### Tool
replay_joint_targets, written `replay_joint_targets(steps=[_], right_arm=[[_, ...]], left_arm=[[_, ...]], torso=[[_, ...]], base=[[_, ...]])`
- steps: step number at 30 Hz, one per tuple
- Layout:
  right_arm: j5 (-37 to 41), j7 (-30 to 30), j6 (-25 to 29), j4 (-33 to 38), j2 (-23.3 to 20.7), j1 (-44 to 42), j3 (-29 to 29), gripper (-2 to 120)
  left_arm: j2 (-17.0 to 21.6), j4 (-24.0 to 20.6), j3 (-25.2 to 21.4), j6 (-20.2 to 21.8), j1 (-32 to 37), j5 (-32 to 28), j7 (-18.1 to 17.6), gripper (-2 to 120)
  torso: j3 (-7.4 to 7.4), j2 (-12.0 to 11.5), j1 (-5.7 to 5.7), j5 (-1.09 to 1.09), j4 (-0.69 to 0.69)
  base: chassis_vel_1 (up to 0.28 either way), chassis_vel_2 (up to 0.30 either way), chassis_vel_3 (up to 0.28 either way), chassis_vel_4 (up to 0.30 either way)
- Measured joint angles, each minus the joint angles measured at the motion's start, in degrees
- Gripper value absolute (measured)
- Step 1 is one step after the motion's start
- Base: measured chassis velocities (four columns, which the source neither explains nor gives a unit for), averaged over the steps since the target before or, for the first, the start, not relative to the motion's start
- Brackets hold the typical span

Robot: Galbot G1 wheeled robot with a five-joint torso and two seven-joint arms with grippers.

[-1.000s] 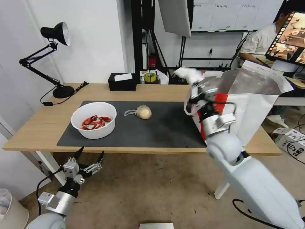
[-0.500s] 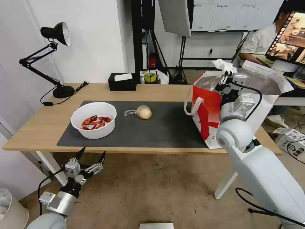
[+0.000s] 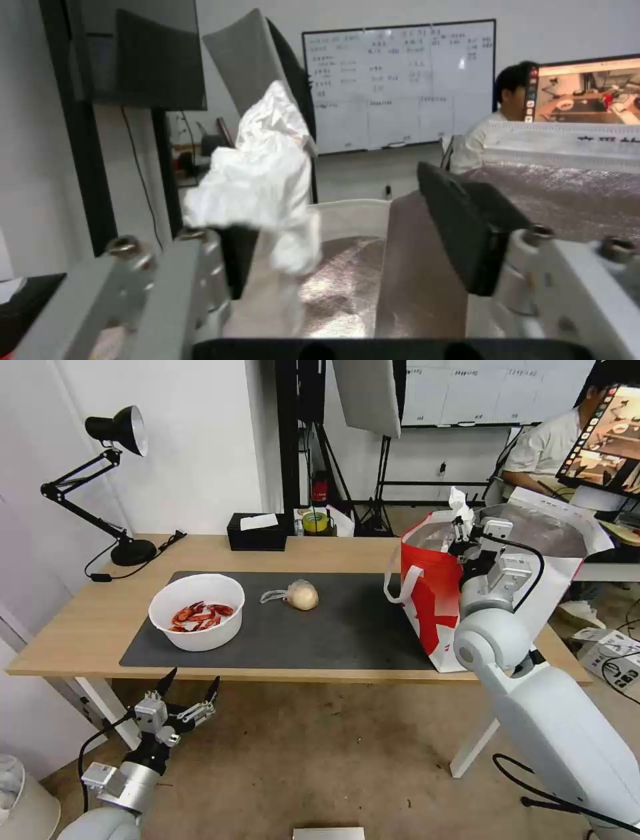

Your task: Pick up the trash from the table and place it into the takeout bag.

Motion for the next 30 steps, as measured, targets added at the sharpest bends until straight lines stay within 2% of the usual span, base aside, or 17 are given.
replay_joint_targets(steps=[5, 8, 11, 14, 15, 16, 19, 27, 30], right_arm=[[0.11, 0.02, -0.07, 0.00, 0.07, 0.00, 0.00, 72], [0.56, 0.04, -0.30, 0.00, 0.09, 0.00, 0.00, 92], [3.13, 0.62, -0.88, 0.55, 0.04, 0.30, 0.03, 99], [6.55, 1.58, -1.08, 1.11, -0.02, 0.68, 0.14, 100], [11.22, 3.23, -1.11, 1.69, -0.04, 1.22, 0.41, 100], [11.22, 3.23, -1.11, 1.69, -0.04, 1.22, 0.41, 100], [19.13, 6.00, -0.22, 2.02, -0.09, 2.39, 1.55, 100], [26.69, 6.38, 2.66, 2.15, -0.91, 4.14, 3.27, 100], [32.22, 6.63, 4.04, 2.64, -1.12, 5.24, 4.12, 100]], left_arm=[[0.00, 0.00, 0.00, 0.00, 0.04, 0.00, 0.00, 100], [0.00, -0.05, -0.20, -0.02, 0.21, 0.01, 0.00, 100], [0.05, -0.27, -0.43, -0.06, 0.40, 0.01, 0.00, 100], [0.06, -0.35, -0.49, -0.07, 0.55, 0.02, 0.00, 100], [0.02, -0.47, -0.52, -0.08, 0.74, 0.06, 0.00, 100], [0.02, -0.47, -0.52, -0.08, 0.74, 0.06, 0.00, 100], [-0.05, -0.57, -0.56, -0.09, 1.03, 0.15, 0.00, 100], [-0.05, -0.60, -0.57, -0.12, 1.21, 0.20, 0.01, 100], [-0.09, -0.60, -0.43, -0.12, 1.22, 0.24, 0.02, 100]], torso=[[0.00, 0.00, 0.00, 0.00, 0.00], [0.00, 0.00, 0.00, 0.00, 0.00], [0.00, 0.00, 0.00, 0.00, 0.00], [0.00, 0.00, 0.00, 0.00, 0.00], [0.00, 0.00, 0.00, 0.00, 0.00], [0.00, 0.00, 0.00, 0.00, 0.00], [0.00, 0.00, 0.00, 0.00, 0.00], [0.00, 0.00, 0.00, 0.01, 0.00], [0.00, 0.00, 0.00, 0.00, 0.00]], base=[[0.000, 0.000, 0.000, 0.000], [0.000, 0.000, 0.000, 0.000], [0.000, 0.000, 0.000, 0.000], [0.000, 0.000, 0.000, 0.000], [0.000, 0.000, 0.000, 0.000], [0.000, 0.000, 0.000, 0.000], [0.000, 0.000, 0.000, 0.000], [0.000, 0.000, 0.000, 0.000], [0.000, 0.000, 0.000, 0.000]])
